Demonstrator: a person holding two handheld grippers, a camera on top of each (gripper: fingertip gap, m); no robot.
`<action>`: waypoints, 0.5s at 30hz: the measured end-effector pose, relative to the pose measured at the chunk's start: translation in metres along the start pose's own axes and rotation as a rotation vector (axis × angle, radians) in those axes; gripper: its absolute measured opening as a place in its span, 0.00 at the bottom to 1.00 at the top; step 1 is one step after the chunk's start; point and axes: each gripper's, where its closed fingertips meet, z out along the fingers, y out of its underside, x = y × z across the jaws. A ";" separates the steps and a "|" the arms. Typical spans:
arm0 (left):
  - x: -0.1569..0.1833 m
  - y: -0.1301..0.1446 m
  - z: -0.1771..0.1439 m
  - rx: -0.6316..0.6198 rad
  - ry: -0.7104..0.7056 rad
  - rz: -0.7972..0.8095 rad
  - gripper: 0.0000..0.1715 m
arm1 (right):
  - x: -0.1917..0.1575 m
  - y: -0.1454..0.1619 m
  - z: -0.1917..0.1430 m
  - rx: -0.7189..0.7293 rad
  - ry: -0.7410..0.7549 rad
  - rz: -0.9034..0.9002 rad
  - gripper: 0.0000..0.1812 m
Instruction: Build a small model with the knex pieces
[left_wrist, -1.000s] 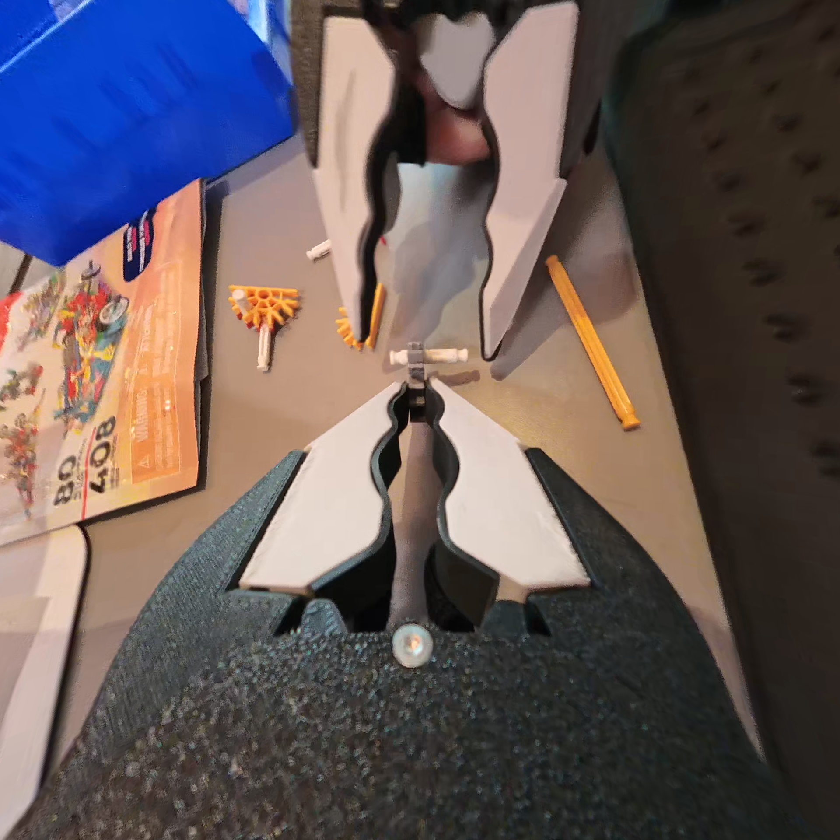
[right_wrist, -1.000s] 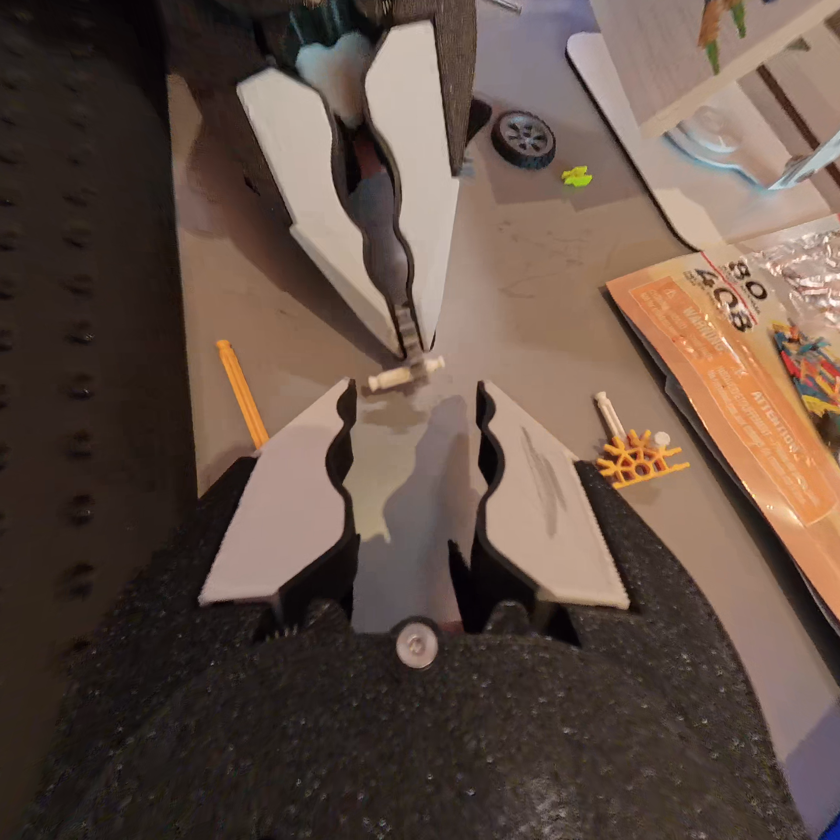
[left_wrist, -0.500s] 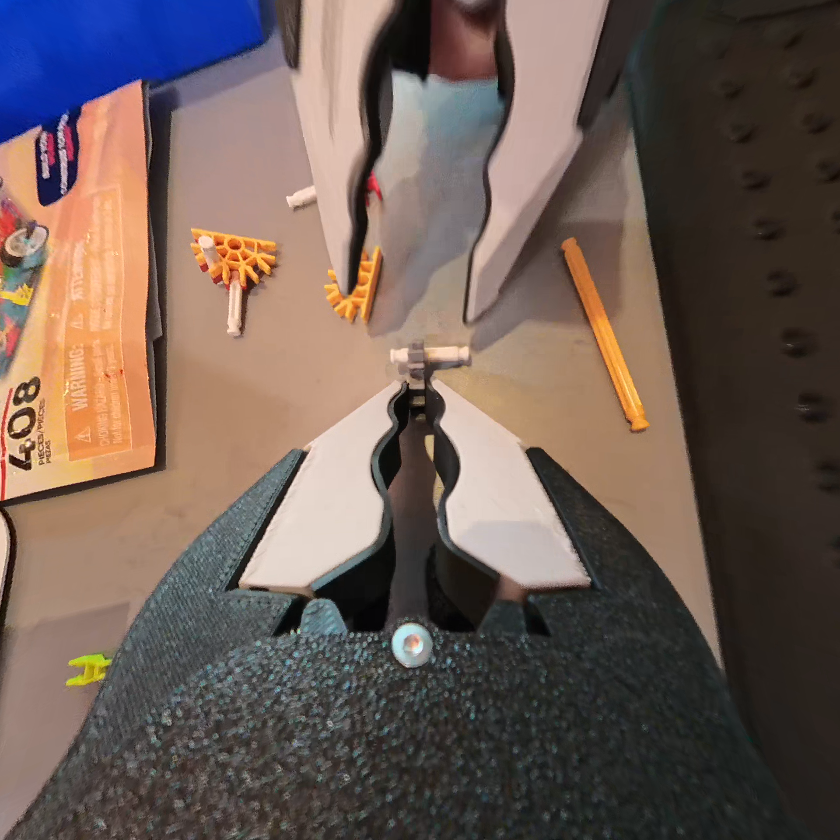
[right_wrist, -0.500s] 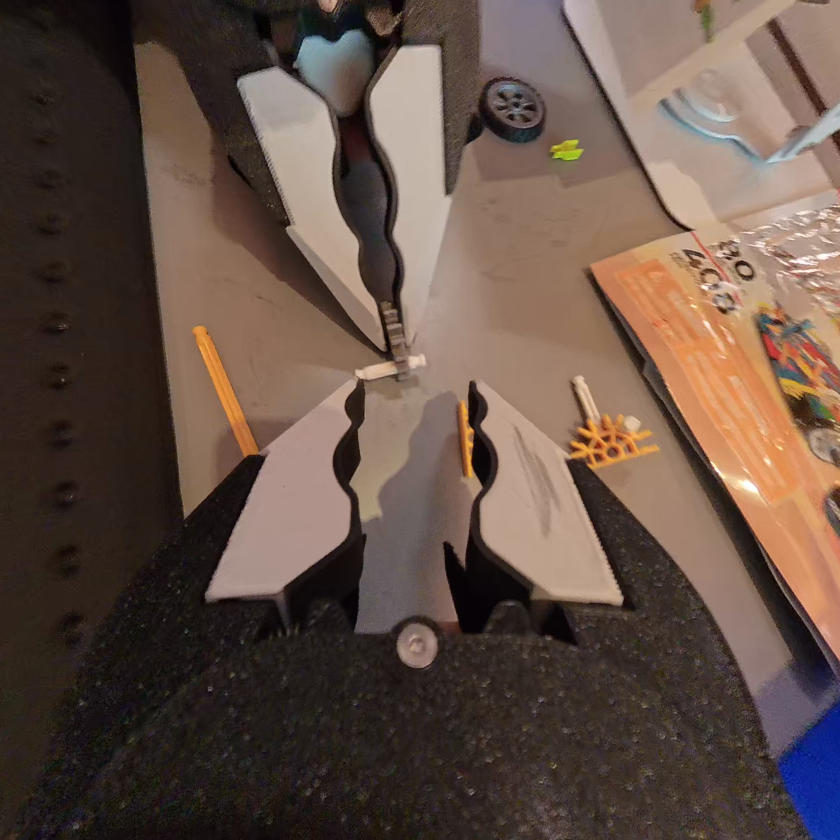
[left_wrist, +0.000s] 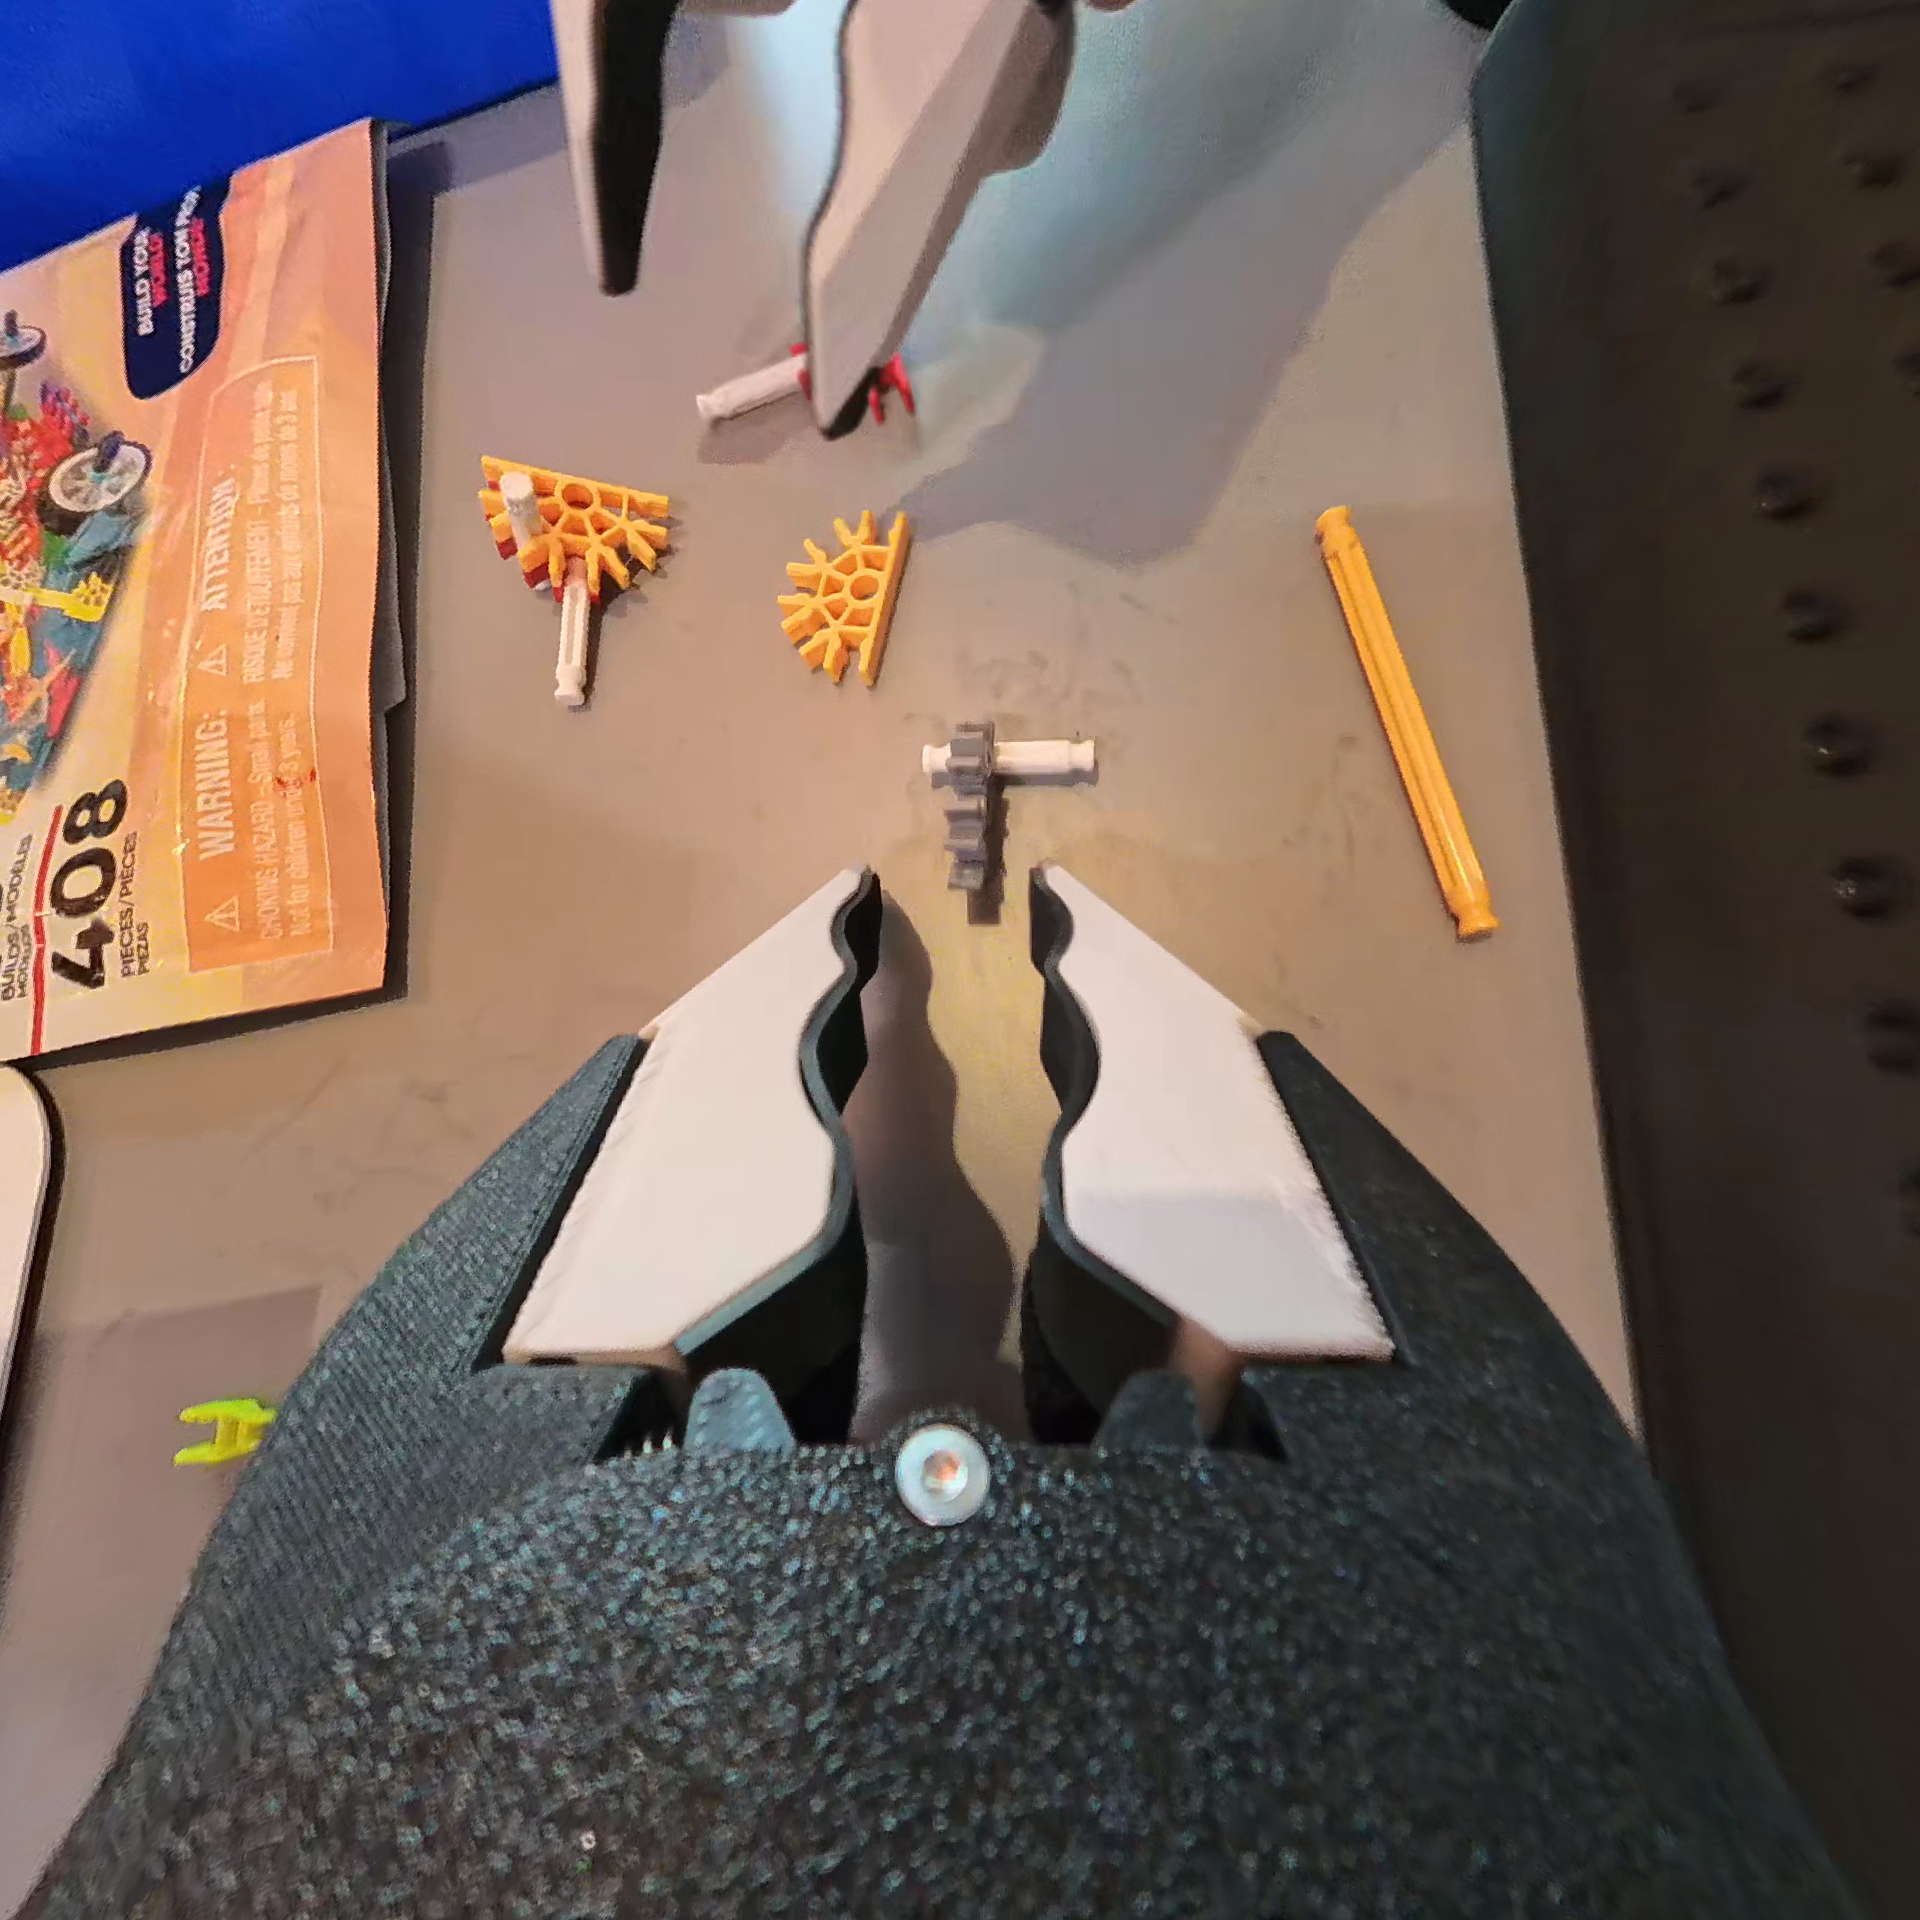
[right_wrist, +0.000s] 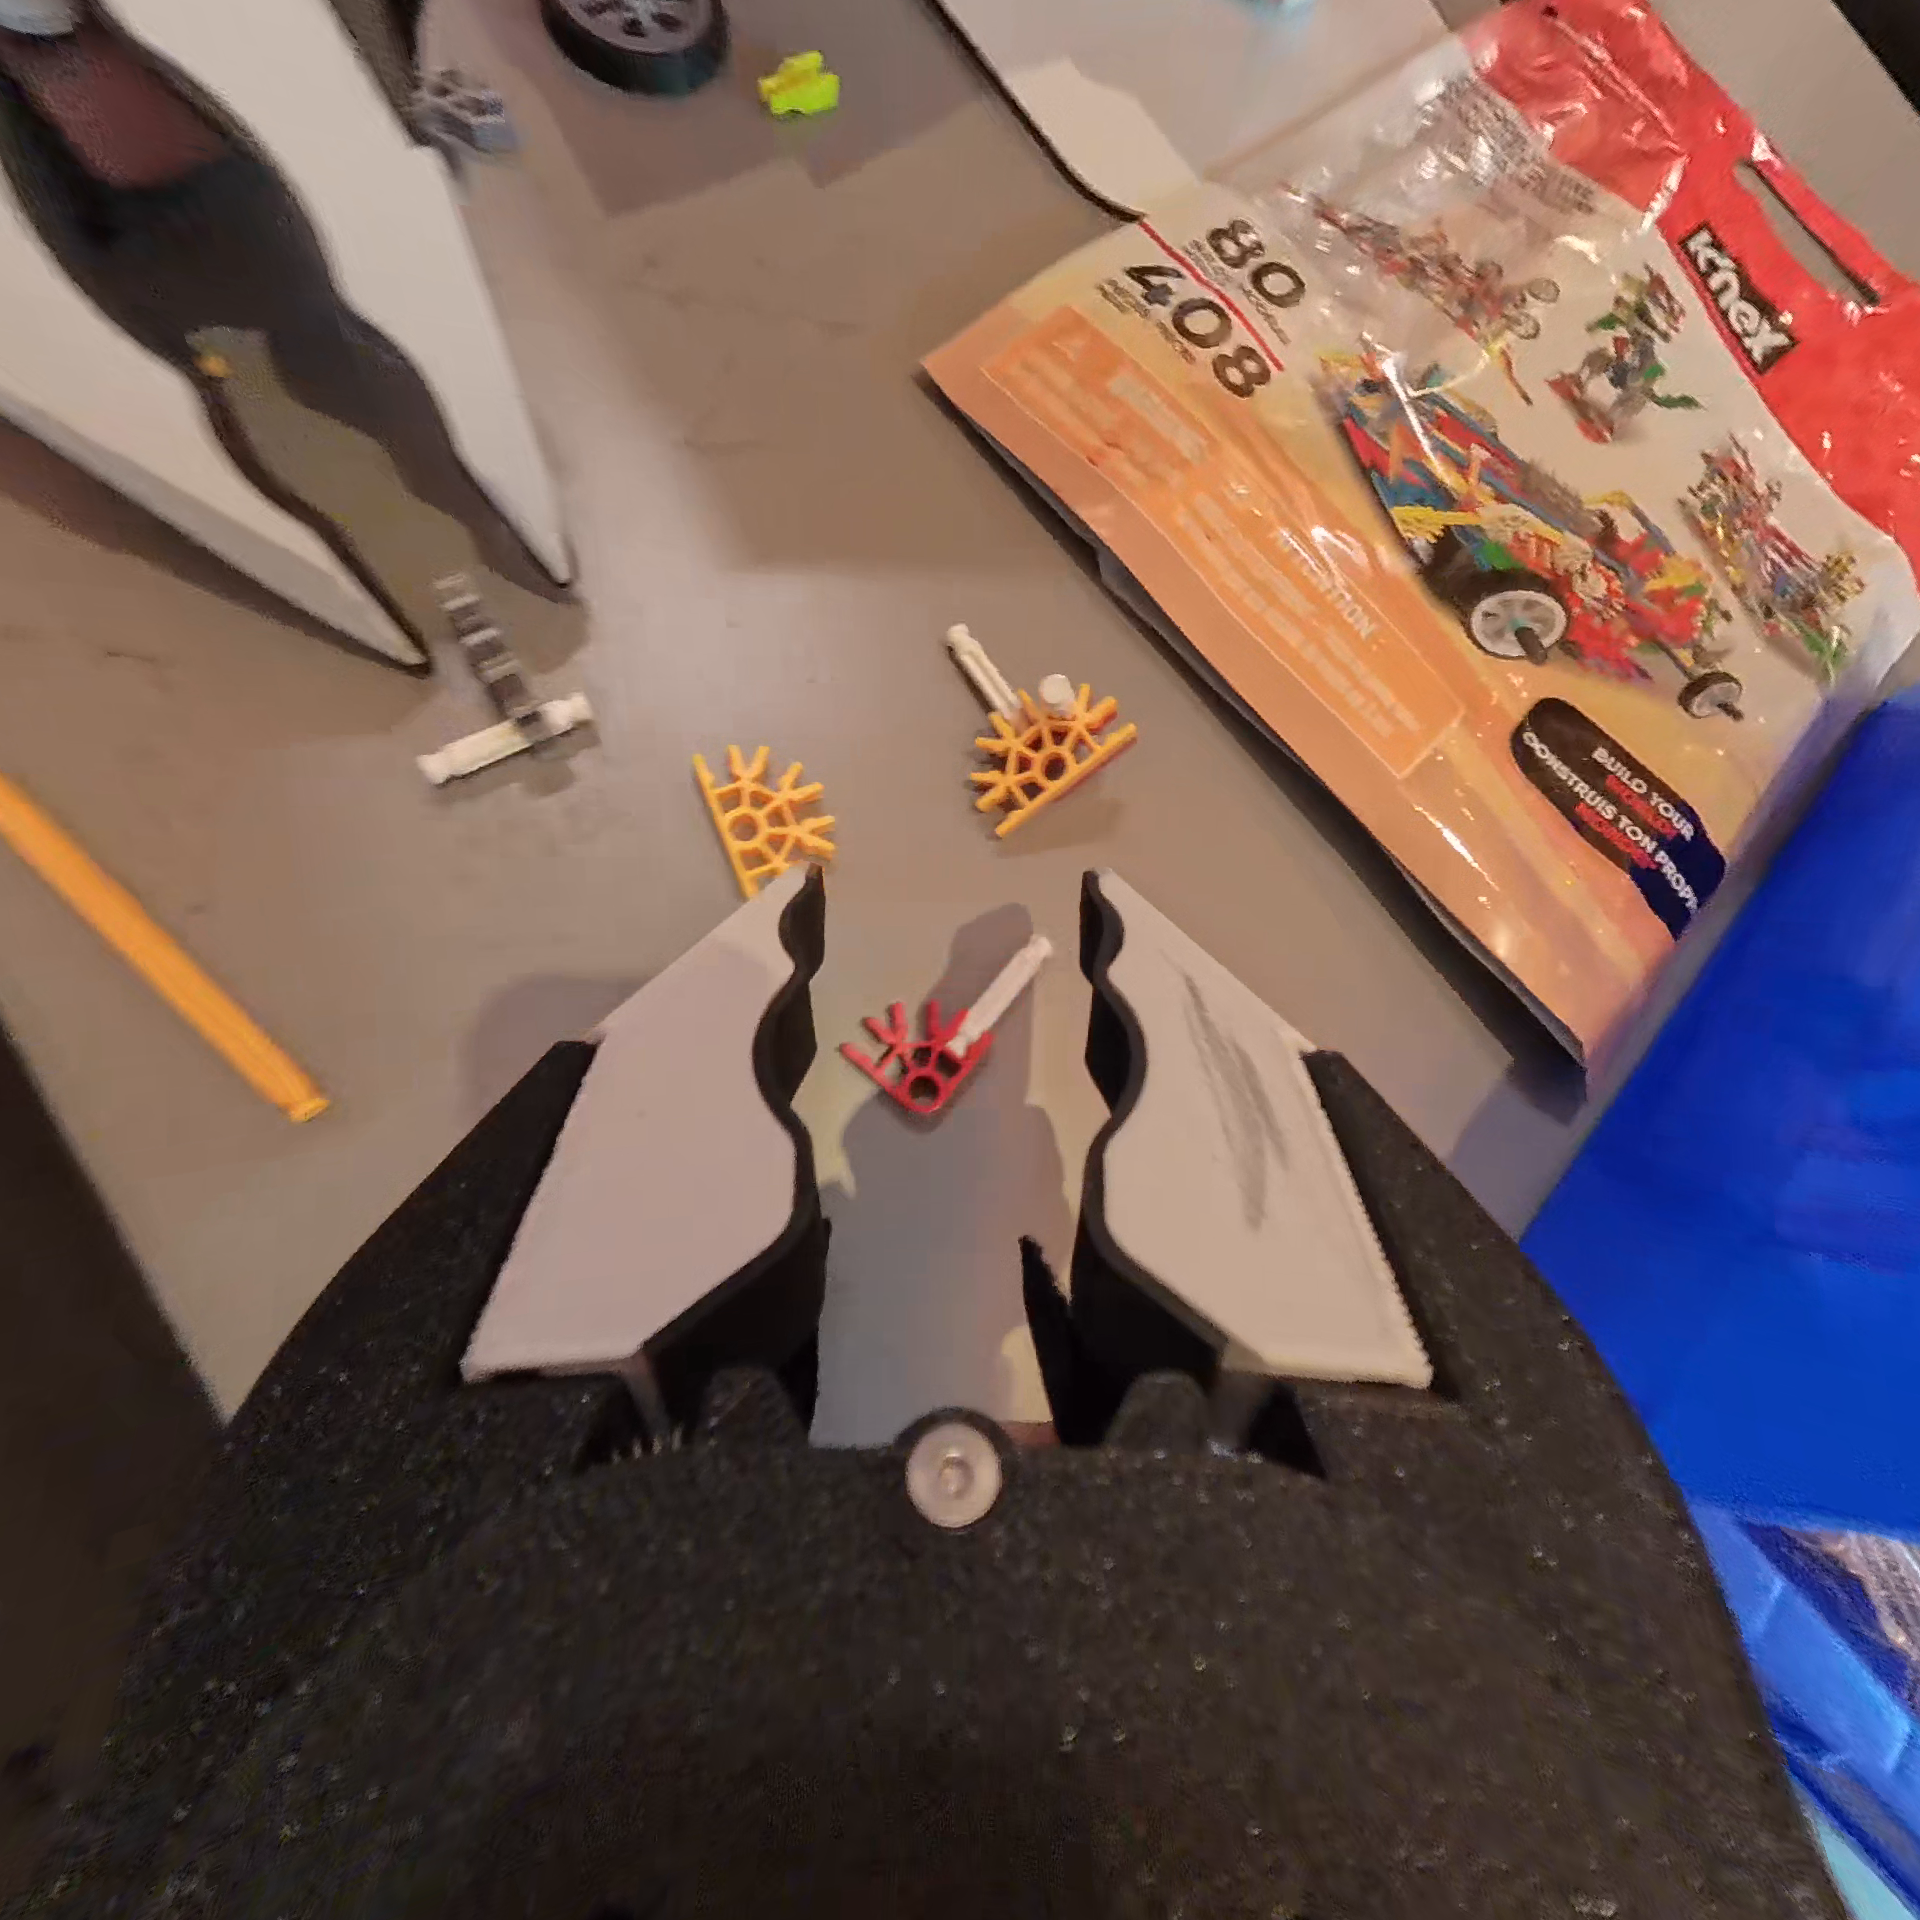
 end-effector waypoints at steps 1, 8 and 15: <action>-0.001 0.001 -0.001 -0.001 -0.002 0.001 0.16 | 0.003 -0.001 0.003 -0.007 0.000 0.012 0.27; -0.002 0.000 -0.005 0.013 0.009 0.013 0.17 | 0.013 -0.007 0.026 -0.026 -0.081 0.096 0.26; -0.008 0.002 -0.010 0.025 -0.009 0.009 0.17 | 0.012 -0.008 0.043 -0.024 -0.127 0.122 0.04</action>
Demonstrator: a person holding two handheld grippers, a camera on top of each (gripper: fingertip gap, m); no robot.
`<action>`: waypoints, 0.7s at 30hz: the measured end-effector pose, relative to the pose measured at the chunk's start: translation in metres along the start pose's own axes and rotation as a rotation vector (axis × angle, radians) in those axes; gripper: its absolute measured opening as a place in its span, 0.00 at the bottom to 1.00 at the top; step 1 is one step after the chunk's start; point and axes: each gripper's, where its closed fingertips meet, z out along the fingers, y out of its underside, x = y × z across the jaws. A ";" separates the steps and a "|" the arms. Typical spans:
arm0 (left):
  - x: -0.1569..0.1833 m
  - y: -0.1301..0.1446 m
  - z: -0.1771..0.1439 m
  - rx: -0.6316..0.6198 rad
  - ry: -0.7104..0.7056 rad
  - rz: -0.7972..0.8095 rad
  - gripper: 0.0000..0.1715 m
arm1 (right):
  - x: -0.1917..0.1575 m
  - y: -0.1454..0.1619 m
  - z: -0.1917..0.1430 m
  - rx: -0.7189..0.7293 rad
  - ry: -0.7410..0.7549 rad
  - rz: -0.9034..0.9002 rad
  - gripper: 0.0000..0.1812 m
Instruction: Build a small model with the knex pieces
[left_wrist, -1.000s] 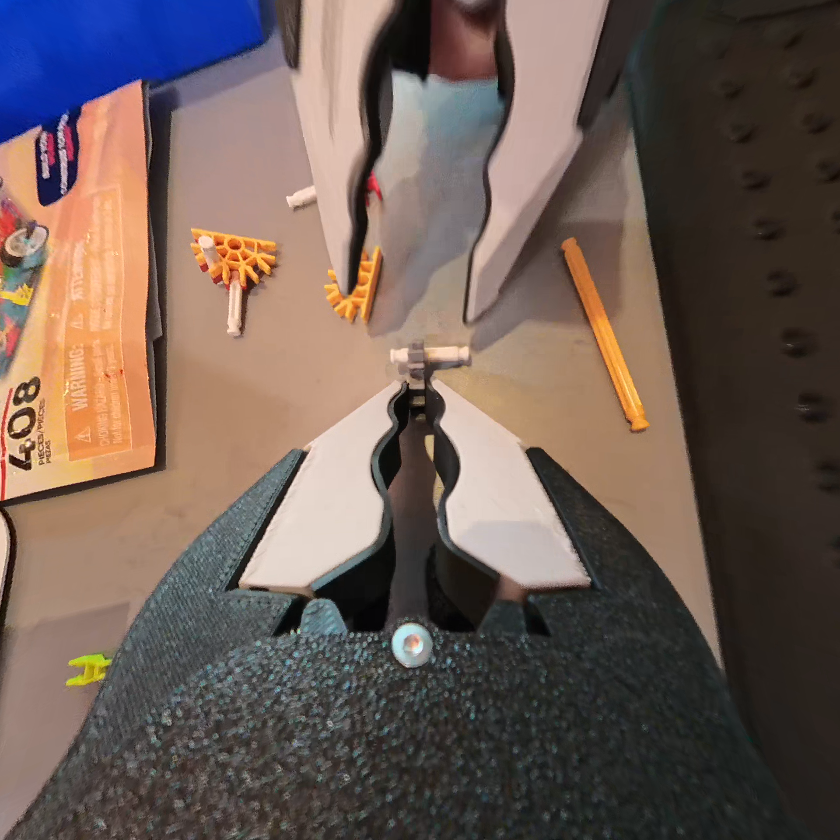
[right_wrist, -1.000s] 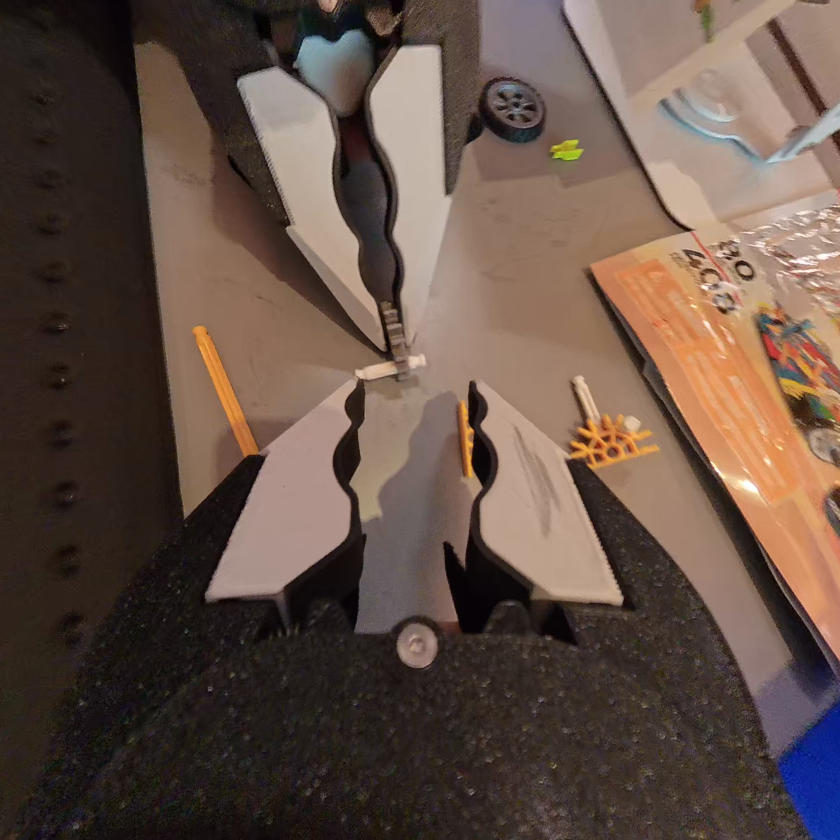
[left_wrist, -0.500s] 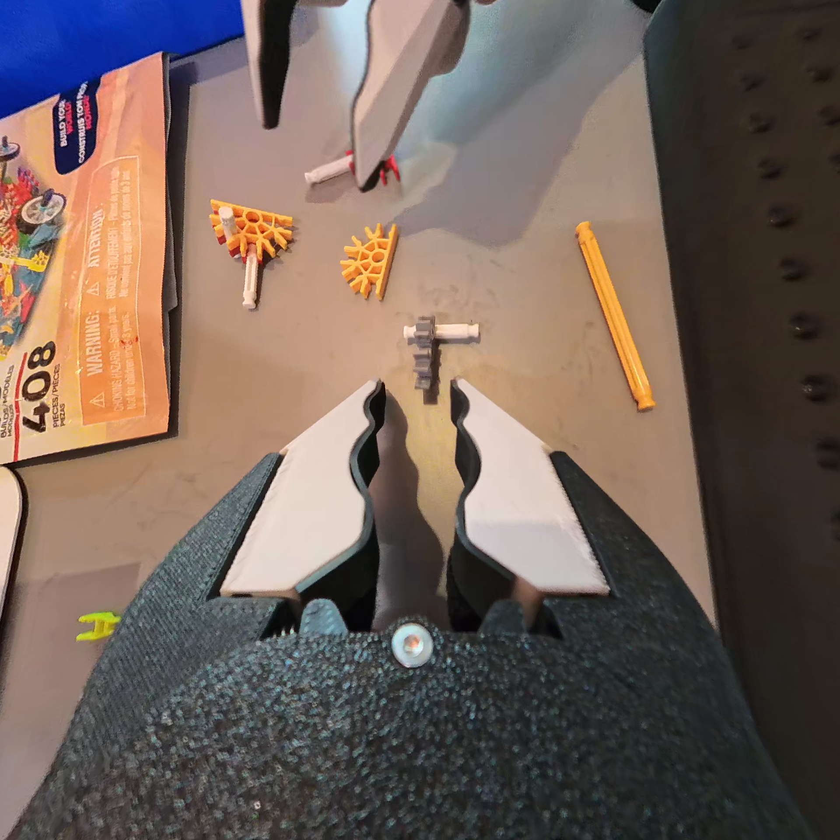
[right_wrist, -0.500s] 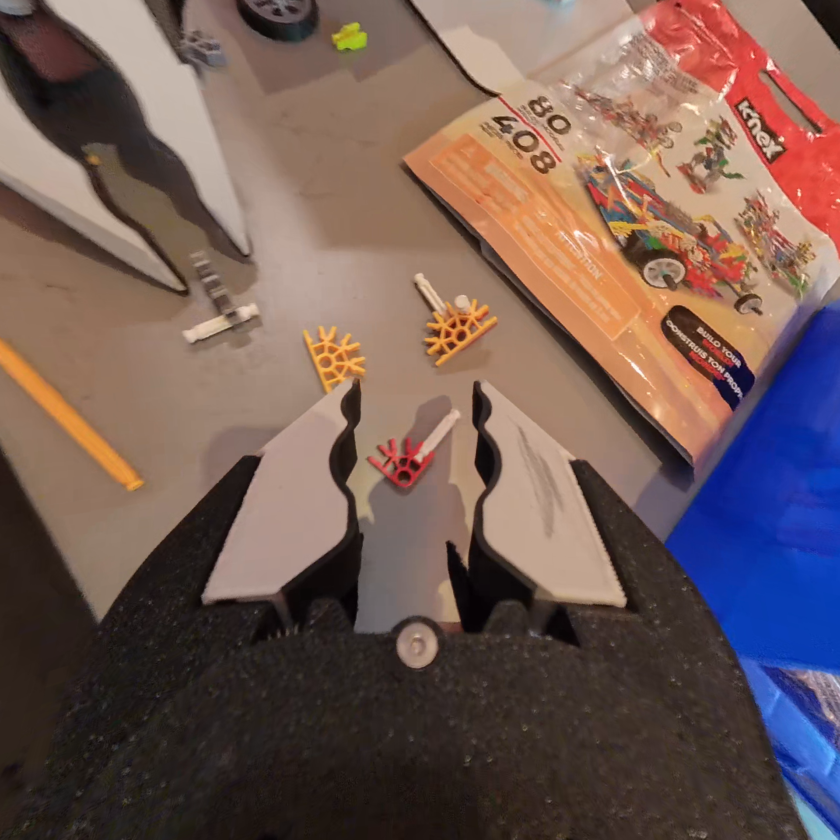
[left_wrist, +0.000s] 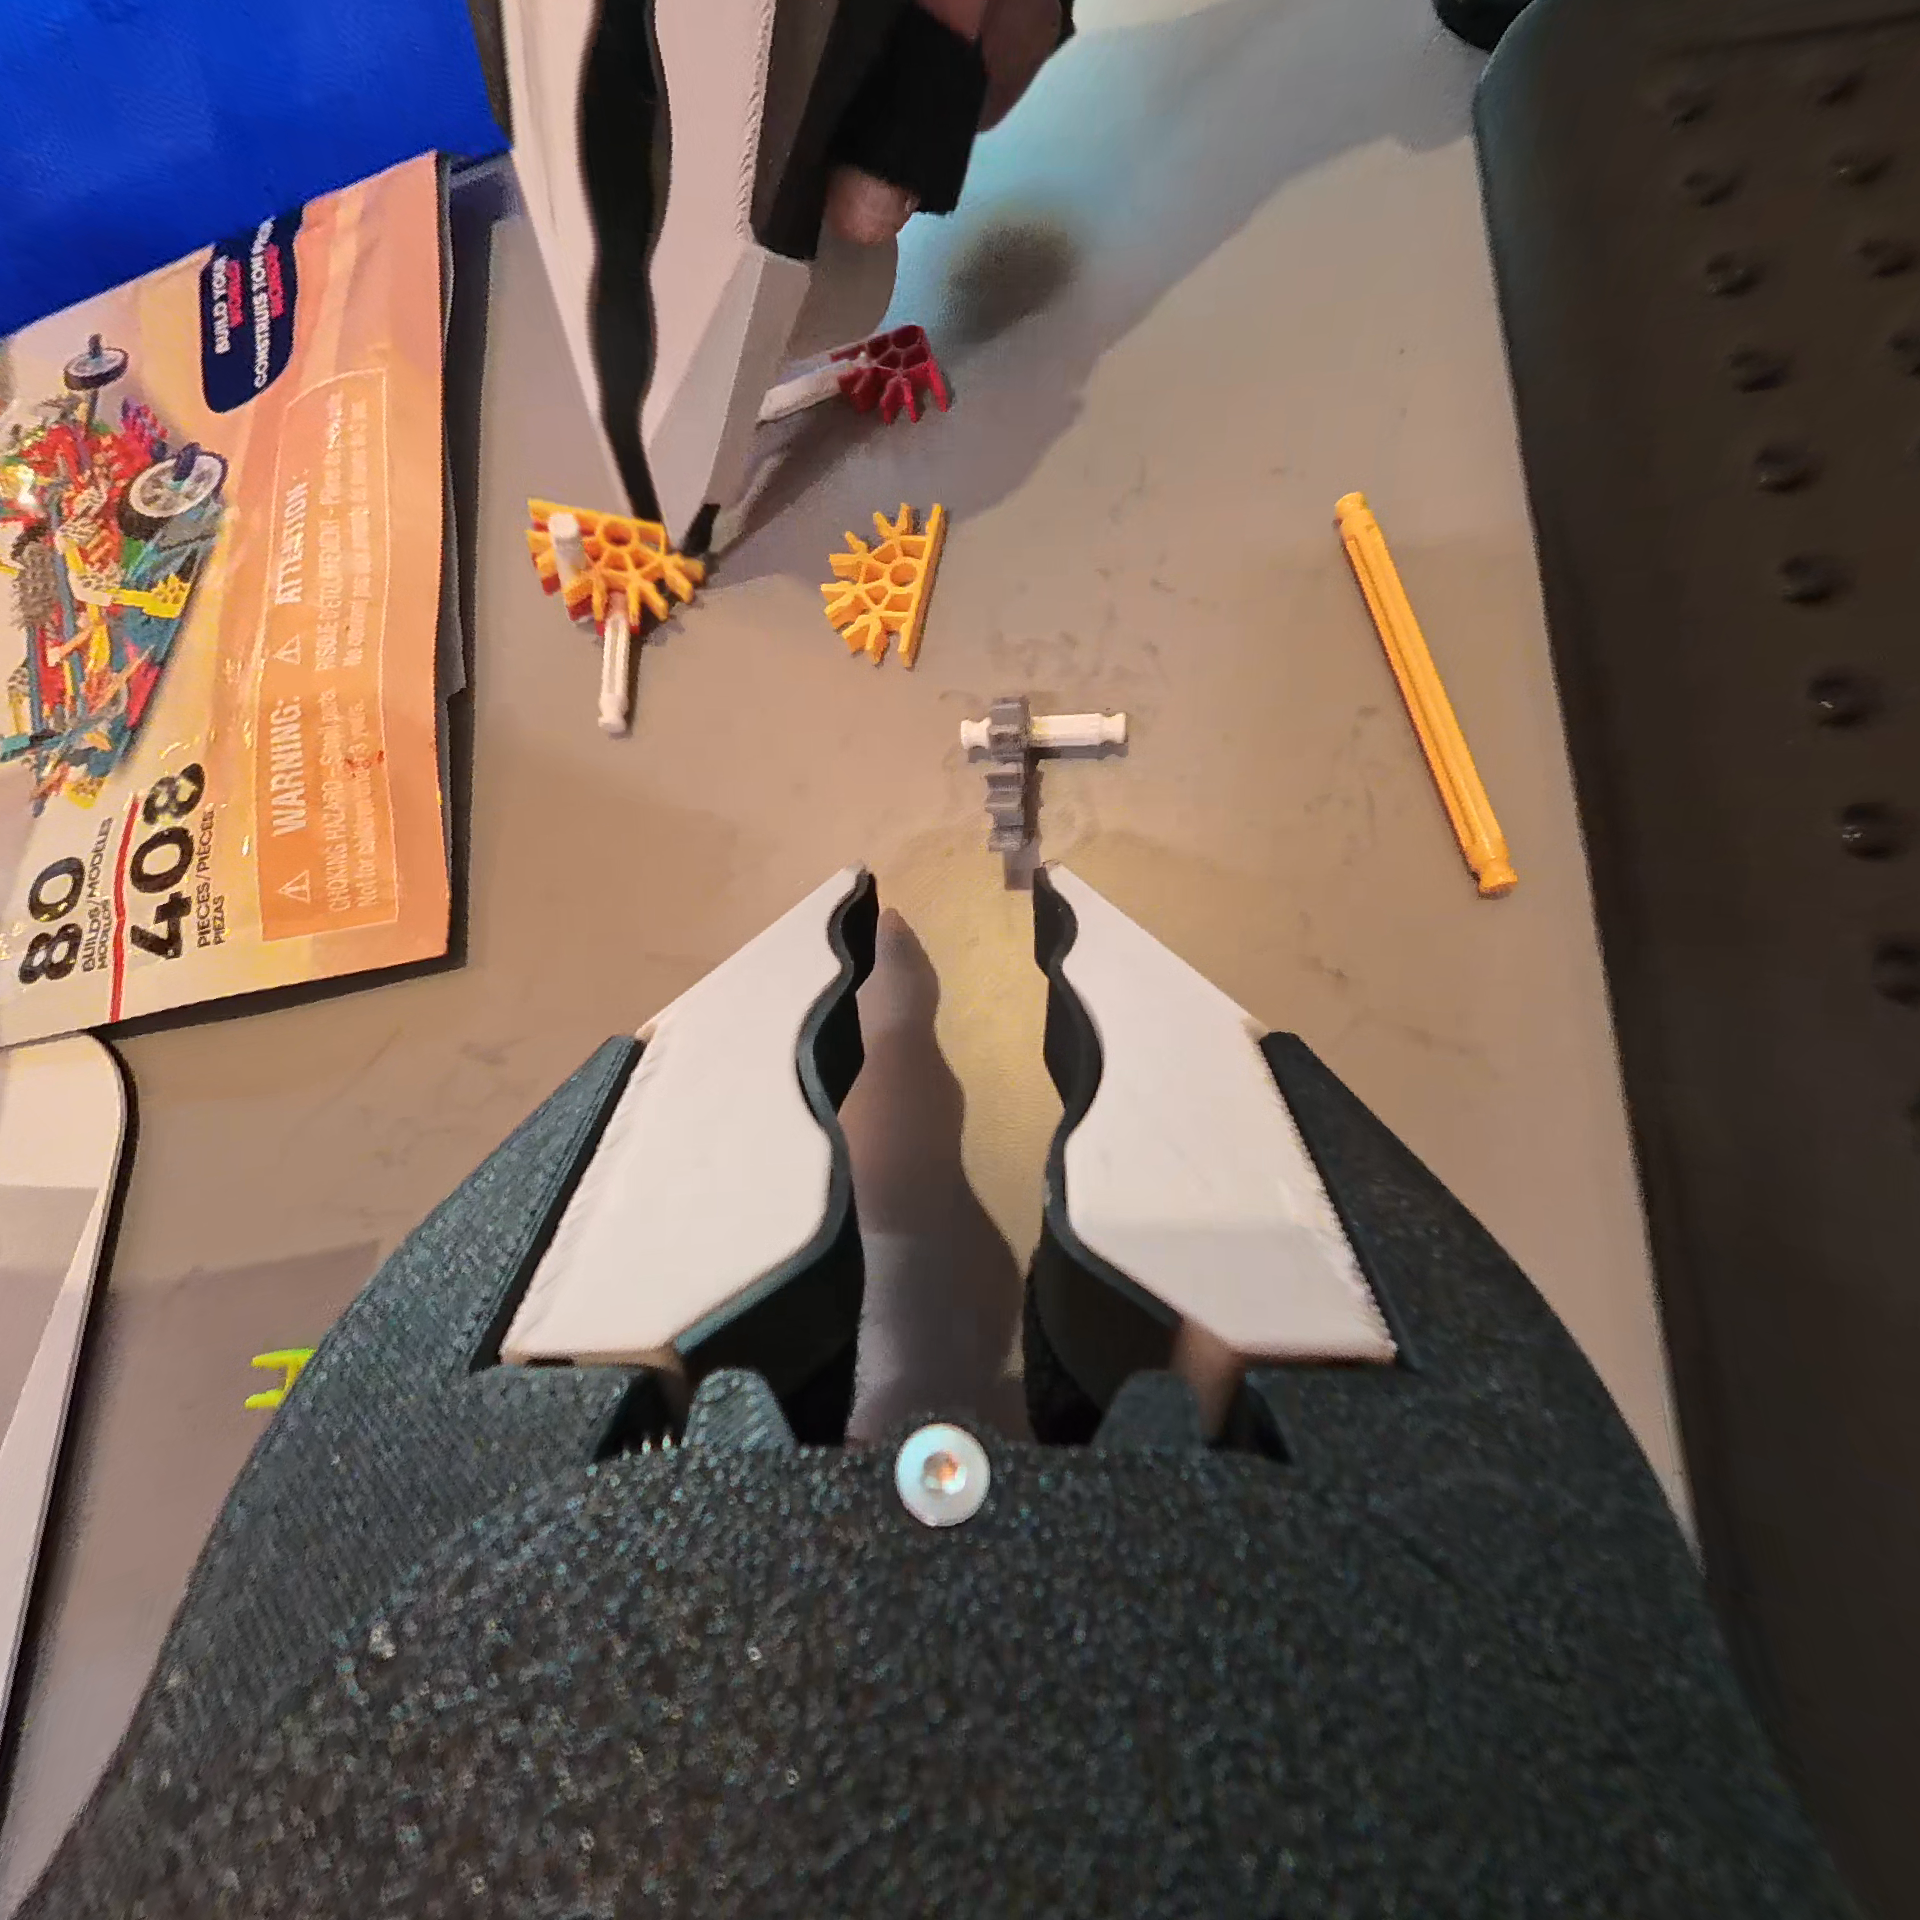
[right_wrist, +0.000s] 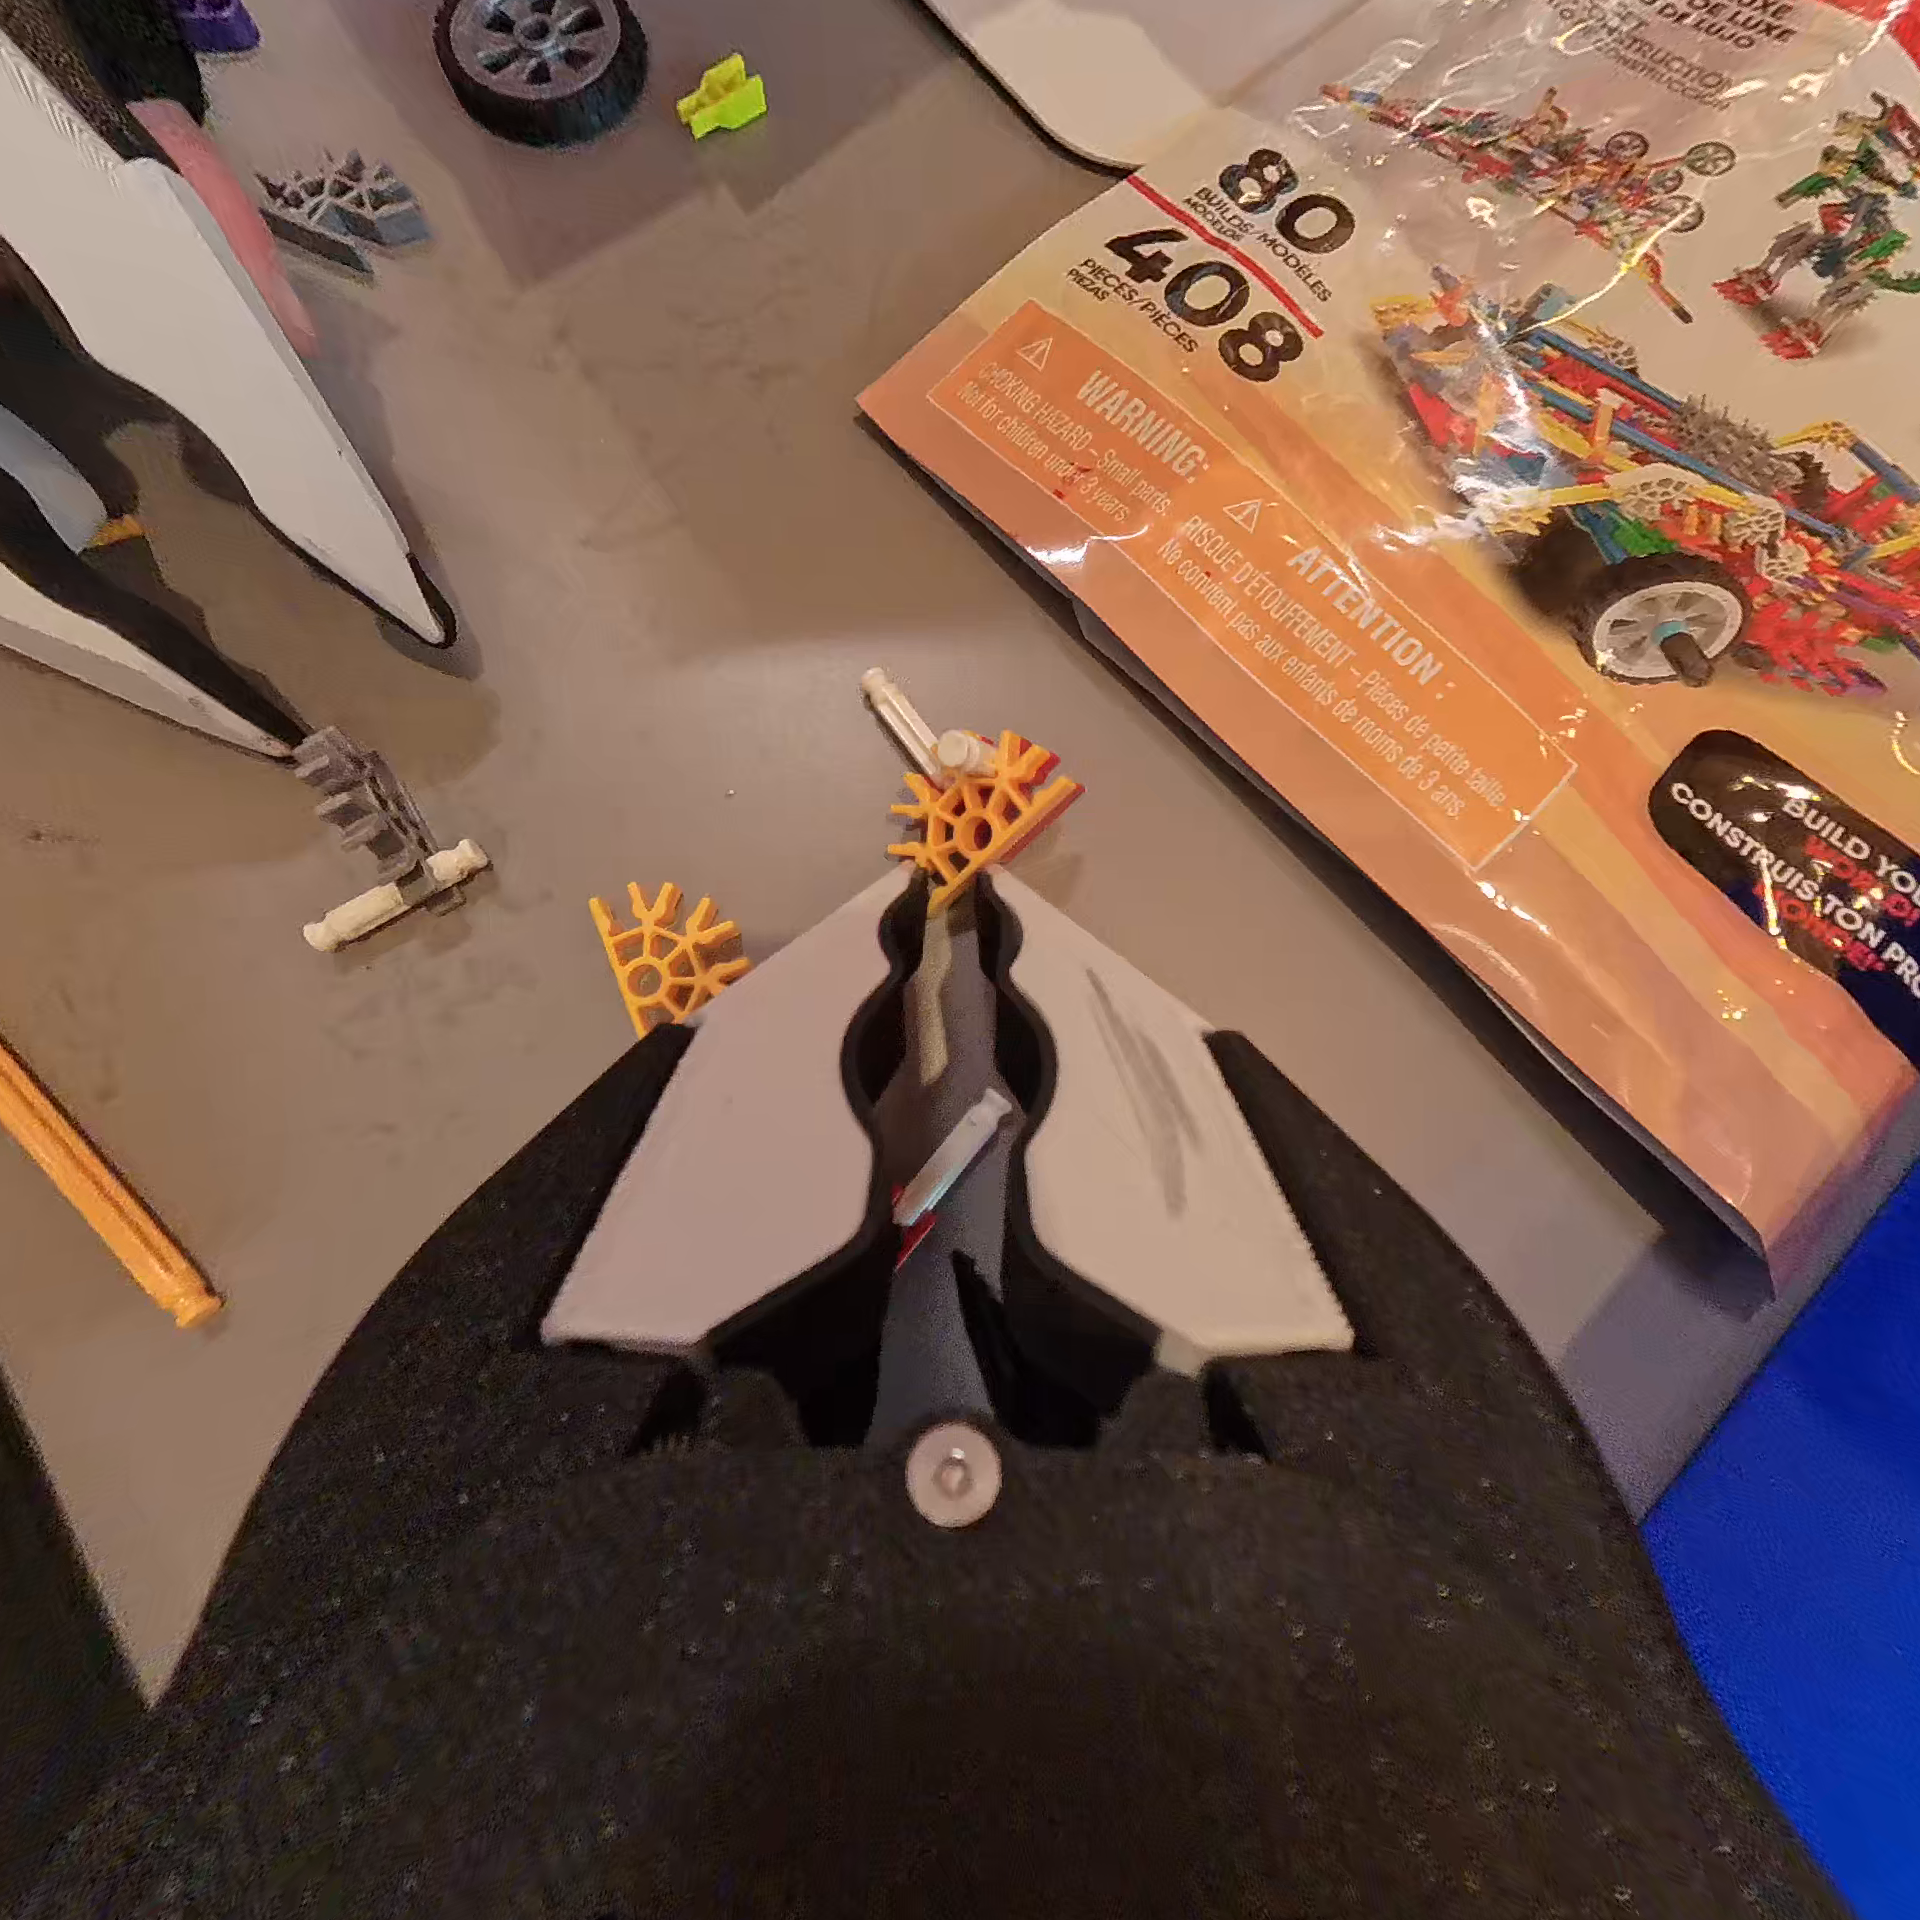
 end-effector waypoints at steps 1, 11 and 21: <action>-0.001 0.000 0.000 0.002 -0.001 -0.001 0.17 | 0.000 -0.001 0.000 0.008 -0.003 0.005 0.03; -0.007 -0.005 0.000 0.025 -0.026 -0.009 0.17 | -0.012 -0.002 -0.011 0.044 -0.050 -0.010 0.00; 0.003 -0.007 0.003 0.029 0.029 0.008 0.17 | -0.013 0.000 -0.020 0.013 -0.036 -0.006 0.21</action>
